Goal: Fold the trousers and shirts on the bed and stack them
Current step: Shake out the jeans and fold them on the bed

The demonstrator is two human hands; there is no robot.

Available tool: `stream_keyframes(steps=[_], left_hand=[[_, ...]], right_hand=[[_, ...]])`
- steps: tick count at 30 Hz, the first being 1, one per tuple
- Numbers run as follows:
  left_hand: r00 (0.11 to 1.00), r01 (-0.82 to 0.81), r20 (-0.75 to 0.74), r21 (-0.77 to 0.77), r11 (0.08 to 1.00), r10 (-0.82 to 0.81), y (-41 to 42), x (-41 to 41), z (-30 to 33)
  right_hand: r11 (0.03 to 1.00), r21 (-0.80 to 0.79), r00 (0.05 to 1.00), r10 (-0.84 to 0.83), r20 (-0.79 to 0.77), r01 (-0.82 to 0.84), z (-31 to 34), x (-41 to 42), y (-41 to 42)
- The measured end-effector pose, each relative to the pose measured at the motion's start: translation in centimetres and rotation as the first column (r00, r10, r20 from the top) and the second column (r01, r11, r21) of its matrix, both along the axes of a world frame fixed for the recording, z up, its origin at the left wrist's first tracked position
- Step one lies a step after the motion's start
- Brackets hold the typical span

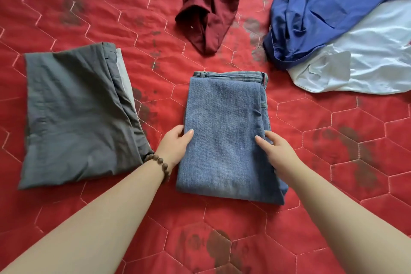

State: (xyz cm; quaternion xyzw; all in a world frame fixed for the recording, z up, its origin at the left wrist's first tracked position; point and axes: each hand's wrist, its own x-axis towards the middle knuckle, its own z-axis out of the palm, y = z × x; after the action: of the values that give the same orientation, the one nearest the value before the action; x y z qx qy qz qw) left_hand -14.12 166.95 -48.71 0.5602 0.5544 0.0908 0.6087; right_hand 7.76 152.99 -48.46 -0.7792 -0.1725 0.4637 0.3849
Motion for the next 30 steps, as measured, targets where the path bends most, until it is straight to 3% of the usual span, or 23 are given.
stream_keyframes(steps=[3, 8, 9, 11, 13, 15, 17, 19, 21, 22, 24, 28, 30], left_hand=[[0.967, -0.149, 0.178, -0.185, 0.971, 0.182, 1.4, 2.3, 1.0], [0.904, -0.241, 0.251, -0.371, 0.897, 0.347, 3.2, 4.0, 1.3], [0.916, -0.239, 0.239, -0.318, 0.917, 0.321, 3.6, 4.1, 1.2], [0.984, -0.163, 0.071, -0.033, 0.986, 0.165, 4.1, 4.2, 1.0], [0.978, -0.088, -0.159, 0.284, 0.955, 0.137, 3.9, 4.1, 1.0], [0.951, 0.049, -0.273, 0.596, 0.802, 0.145, 3.0, 3.6, 1.5], [0.932, 0.329, -0.361, 0.785, 0.525, -0.045, 1.1, 3.2, 1.4], [0.803, 0.594, -0.525, 0.749, 0.293, -0.282, -1.6, 3.1, 0.4], [0.581, 0.810, -0.718, 0.557, 0.185, -0.383, -3.6, 3.1, -0.7], [0.513, 0.857, -0.764, 0.486, 0.174, -0.391, -4.1, 3.0, -1.4], [0.491, 0.871, -0.773, 0.444, 0.210, -0.400, -4.1, 2.9, -2.7], [0.558, 0.830, -0.736, 0.482, 0.282, -0.384, -3.8, 2.9, -3.5], [0.634, 0.771, -0.692, 0.533, 0.348, -0.345, -3.8, 3.4, -3.0]], right_hand=[[0.998, 0.050, 0.998, -0.045, -0.033, 0.047, 0.5, 0.1, 3.0], [0.992, 0.125, 0.972, -0.046, 0.231, 0.017, 1.0, 0.4, 5.7], [0.993, 0.118, 0.963, -0.052, 0.264, 0.021, 0.8, 0.5, 5.9], [1.000, 0.029, 0.946, -0.009, 0.325, 0.000, 0.2, 0.7, 6.0], [0.999, -0.040, 0.915, -0.001, 0.403, 0.018, 0.1, 0.4, 5.8], [0.999, -0.017, 0.814, -0.026, 0.581, 0.044, 0.9, -0.6, 5.5], [0.995, 0.016, 0.570, 0.045, 0.820, -0.102, 1.3, -2.3, 4.7], [0.935, -0.060, 0.351, 0.190, 0.917, -0.348, 0.4, -4.7, 3.5], [0.805, -0.242, 0.216, 0.411, 0.886, -0.541, -1.2, -6.6, 2.1], [0.750, -0.307, 0.192, 0.497, 0.846, -0.586, -2.1, -7.1, 1.7], [0.721, -0.351, 0.219, 0.568, 0.793, -0.598, -3.5, -6.9, 1.3], [0.744, -0.376, 0.252, 0.579, 0.775, -0.552, -4.6, -6.1, 1.6], [0.797, -0.408, 0.293, 0.560, 0.775, -0.445, -4.3, -6.5, 2.1]])
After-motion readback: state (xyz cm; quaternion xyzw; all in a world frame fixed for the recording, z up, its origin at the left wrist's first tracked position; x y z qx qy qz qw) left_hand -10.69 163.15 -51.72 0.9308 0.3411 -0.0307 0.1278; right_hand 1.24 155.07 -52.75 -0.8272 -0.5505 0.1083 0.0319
